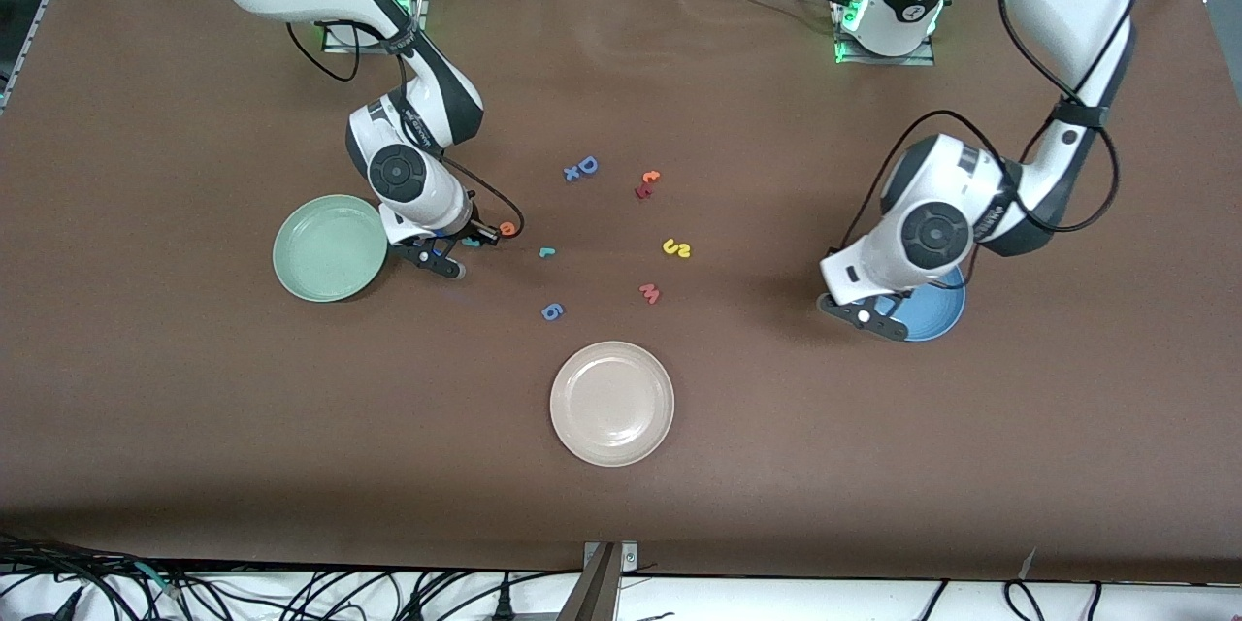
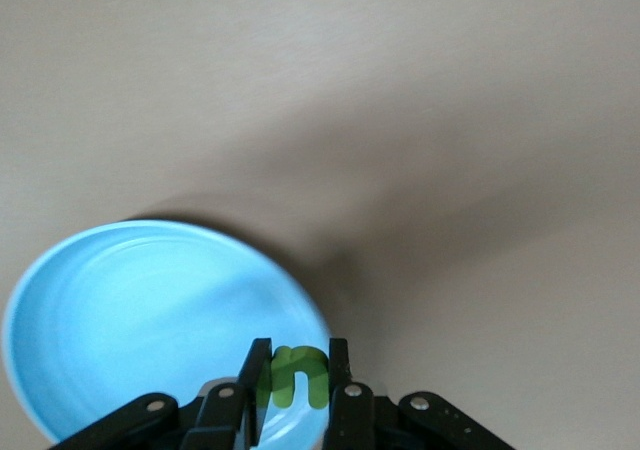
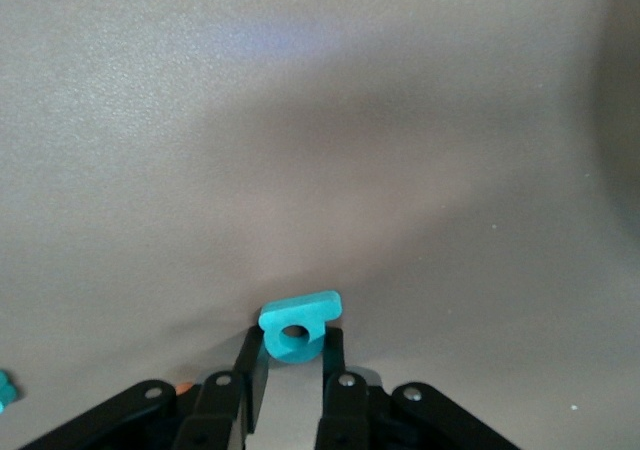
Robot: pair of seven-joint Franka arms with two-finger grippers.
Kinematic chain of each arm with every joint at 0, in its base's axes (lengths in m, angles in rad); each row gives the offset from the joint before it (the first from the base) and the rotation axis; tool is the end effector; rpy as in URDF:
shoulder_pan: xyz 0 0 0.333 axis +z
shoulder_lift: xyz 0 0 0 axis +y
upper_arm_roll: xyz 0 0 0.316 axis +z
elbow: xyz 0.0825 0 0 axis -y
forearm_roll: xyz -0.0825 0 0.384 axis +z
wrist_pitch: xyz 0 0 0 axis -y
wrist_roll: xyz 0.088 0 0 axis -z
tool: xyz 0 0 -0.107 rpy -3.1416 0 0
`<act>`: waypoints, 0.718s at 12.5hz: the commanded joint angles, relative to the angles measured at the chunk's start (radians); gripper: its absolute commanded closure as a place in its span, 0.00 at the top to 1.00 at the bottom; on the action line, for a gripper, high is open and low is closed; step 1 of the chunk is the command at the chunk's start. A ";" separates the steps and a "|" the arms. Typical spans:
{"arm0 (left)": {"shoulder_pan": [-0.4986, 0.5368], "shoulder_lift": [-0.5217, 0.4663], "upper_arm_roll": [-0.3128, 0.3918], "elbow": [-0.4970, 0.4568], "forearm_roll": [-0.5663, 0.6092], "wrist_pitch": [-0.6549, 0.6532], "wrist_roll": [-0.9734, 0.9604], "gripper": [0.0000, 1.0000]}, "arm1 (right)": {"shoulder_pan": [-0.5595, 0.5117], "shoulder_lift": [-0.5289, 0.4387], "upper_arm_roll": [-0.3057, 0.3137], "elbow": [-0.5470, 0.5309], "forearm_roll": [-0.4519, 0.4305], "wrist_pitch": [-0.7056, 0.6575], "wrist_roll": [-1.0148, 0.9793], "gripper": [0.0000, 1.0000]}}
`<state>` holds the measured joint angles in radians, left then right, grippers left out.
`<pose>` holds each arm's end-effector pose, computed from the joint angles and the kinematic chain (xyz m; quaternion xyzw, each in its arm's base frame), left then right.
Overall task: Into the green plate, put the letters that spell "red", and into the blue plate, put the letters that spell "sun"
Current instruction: 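Carry the green n to the blue plate while the right gripper carries teal letter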
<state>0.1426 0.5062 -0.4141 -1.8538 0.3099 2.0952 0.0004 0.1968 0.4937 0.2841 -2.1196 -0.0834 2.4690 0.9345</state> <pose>0.6006 -0.1382 0.2514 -0.9713 0.2128 0.0993 0.0384 0.4968 0.2629 0.1745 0.9764 -0.2026 -0.0743 0.0062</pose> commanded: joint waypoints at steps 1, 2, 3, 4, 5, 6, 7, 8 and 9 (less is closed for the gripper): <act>0.069 0.027 -0.012 -0.013 0.125 0.020 0.058 0.08 | 0.000 -0.013 -0.016 -0.008 -0.022 -0.017 0.007 0.19; 0.081 0.032 -0.012 -0.013 0.132 0.025 0.058 0.20 | -0.002 -0.041 -0.023 -0.002 -0.022 -0.060 0.001 0.19; 0.084 0.038 -0.014 -0.013 0.132 0.025 0.058 0.54 | -0.002 -0.070 -0.035 0.013 -0.022 -0.109 -0.025 0.19; 0.081 0.037 -0.015 -0.013 0.130 0.025 0.050 0.99 | -0.004 -0.092 -0.057 0.032 -0.022 -0.169 -0.061 0.19; 0.081 0.035 -0.018 -0.013 0.130 0.023 0.050 1.00 | -0.005 -0.108 -0.081 0.053 -0.021 -0.239 -0.112 0.19; 0.074 0.032 -0.023 -0.012 0.129 0.020 0.050 1.00 | -0.007 -0.125 -0.115 0.069 -0.021 -0.296 -0.173 0.19; 0.071 0.028 -0.041 -0.009 0.129 0.013 0.052 1.00 | -0.007 -0.151 -0.143 0.072 -0.019 -0.333 -0.231 0.19; 0.074 0.026 -0.064 -0.002 0.130 0.011 0.062 1.00 | -0.007 -0.170 -0.175 0.072 -0.019 -0.366 -0.287 0.19; 0.069 0.026 -0.074 0.002 0.130 0.011 0.088 1.00 | -0.008 -0.181 -0.209 0.072 -0.018 -0.392 -0.351 0.19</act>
<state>0.2170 0.5474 -0.4671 -1.8582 0.4132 2.1156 0.0509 0.1895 0.3471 0.1174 -2.0392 -0.0946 2.1262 0.6759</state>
